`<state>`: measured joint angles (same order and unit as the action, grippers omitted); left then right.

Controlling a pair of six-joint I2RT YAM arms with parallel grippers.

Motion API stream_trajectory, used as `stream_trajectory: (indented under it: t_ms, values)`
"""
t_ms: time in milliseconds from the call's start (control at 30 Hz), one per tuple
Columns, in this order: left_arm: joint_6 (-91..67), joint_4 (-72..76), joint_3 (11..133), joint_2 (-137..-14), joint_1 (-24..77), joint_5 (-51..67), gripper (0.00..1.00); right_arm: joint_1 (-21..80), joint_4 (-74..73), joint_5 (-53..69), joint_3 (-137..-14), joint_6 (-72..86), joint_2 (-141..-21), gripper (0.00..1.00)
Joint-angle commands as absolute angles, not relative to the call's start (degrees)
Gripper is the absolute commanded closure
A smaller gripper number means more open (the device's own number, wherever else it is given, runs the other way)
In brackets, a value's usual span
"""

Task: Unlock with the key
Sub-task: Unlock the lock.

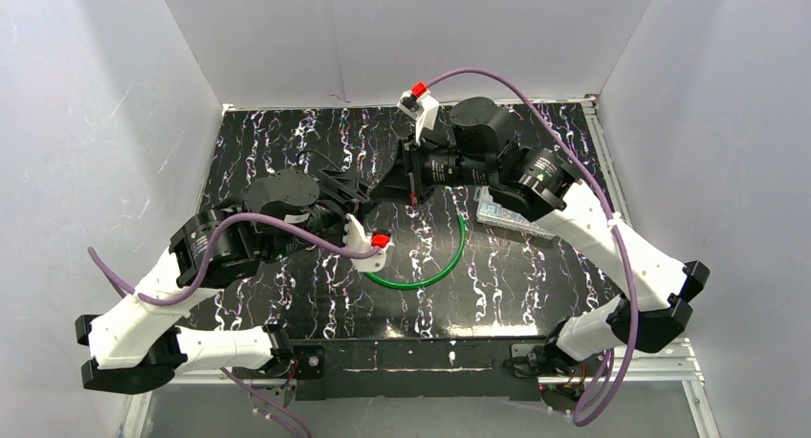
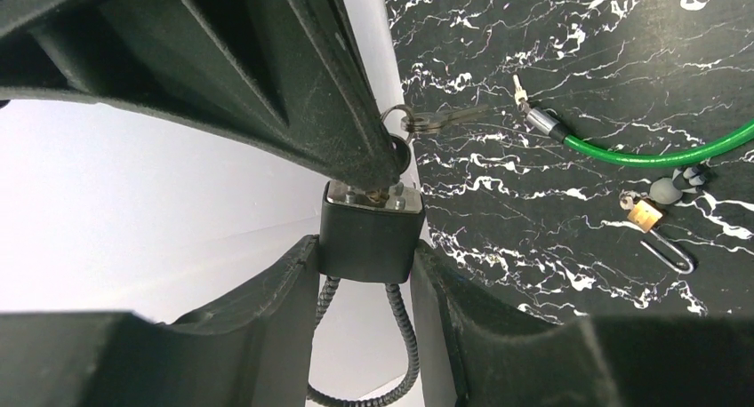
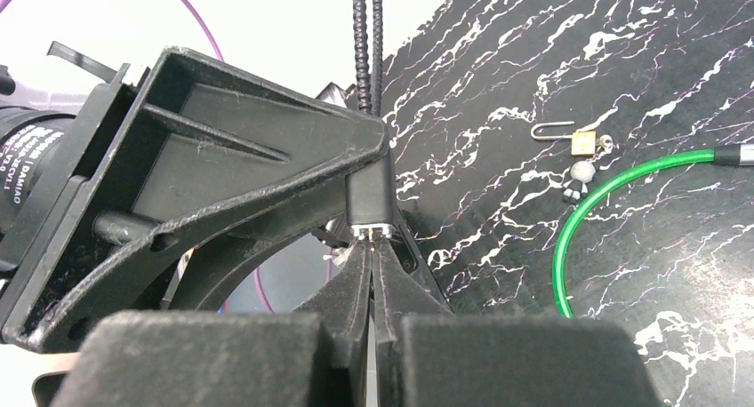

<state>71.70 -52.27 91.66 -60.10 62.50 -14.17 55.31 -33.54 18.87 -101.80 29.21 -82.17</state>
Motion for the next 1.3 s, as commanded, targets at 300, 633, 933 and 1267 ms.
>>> stream_trajectory:
  t_ms: [300,633,933,1267]
  values:
    - [68.01,-46.22,93.59,-61.63,64.51,-14.69,1.0,56.61,-24.91,18.1,-100.7,30.18,-81.64,0.99]
    - [66.64,-46.18,92.19,-59.51,64.41,-15.73,1.0,55.46,-26.76,15.95,-101.29,27.17,-74.77,0.67]
    - [62.93,-49.09,95.42,-60.15,64.35,-13.94,1.0,55.37,-28.91,13.46,-99.37,24.24,-70.01,0.32]
    - [57.77,-50.66,100.92,-61.95,64.25,-9.58,1.0,55.91,-24.05,14.8,-97.57,25.35,-72.78,0.21]
